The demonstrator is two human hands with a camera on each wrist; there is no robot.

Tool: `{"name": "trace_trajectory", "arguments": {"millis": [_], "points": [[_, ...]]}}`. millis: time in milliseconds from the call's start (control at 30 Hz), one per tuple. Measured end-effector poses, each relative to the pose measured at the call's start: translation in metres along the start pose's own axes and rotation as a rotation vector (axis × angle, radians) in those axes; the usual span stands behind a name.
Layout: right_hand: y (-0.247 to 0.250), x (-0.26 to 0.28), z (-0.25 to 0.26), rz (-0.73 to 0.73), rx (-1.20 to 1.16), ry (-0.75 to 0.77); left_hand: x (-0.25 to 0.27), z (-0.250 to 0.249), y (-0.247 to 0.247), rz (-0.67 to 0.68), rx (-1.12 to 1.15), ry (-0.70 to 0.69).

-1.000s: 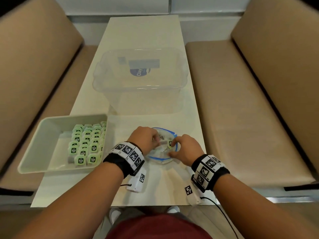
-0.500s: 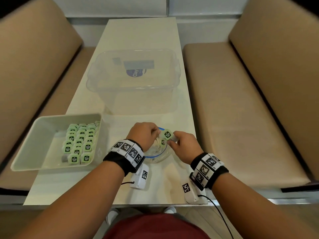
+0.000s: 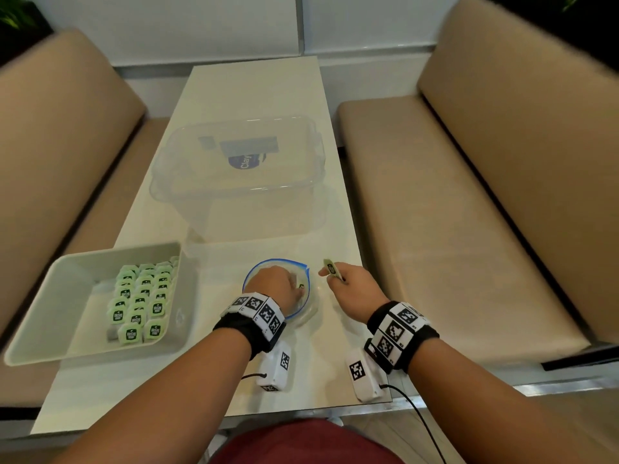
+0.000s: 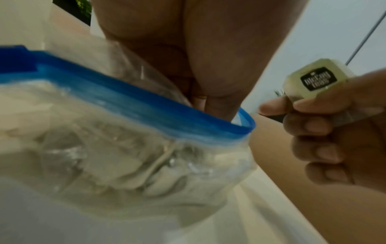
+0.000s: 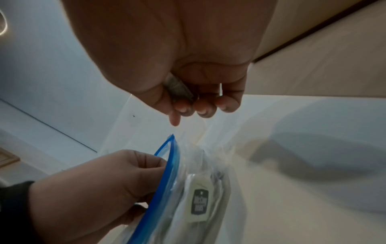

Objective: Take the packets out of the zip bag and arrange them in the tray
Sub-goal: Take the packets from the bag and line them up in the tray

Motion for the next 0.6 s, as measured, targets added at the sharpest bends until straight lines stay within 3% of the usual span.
{"name": "trace_trajectory", "arguments": {"millis": [200,467,600], "points": [[0.006,-0.002,0.008,-0.062,-0.015,0.051,0.010,0.028,0.032,-0.149,0.236,0.065],[-0.017,-0.011,0.048,0.033,-0.105,0.203,0.032,0.032,0.079,-0.321,0.242,-0.277],[-0.042,-0.014,0.072,0.142,-0.163,0.235,0.051,0.040,0.101,-0.414,0.360,-0.330]]}}
Point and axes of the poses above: each hand's wrist, its own x-axis away from the middle knuckle, its own y-axis out of the back of the hand, z = x × y, the point moved 6 cm from there along -x, towards the middle knuckle, and after that the axes turned 15 degrees about -x, right-handed, at the moved point
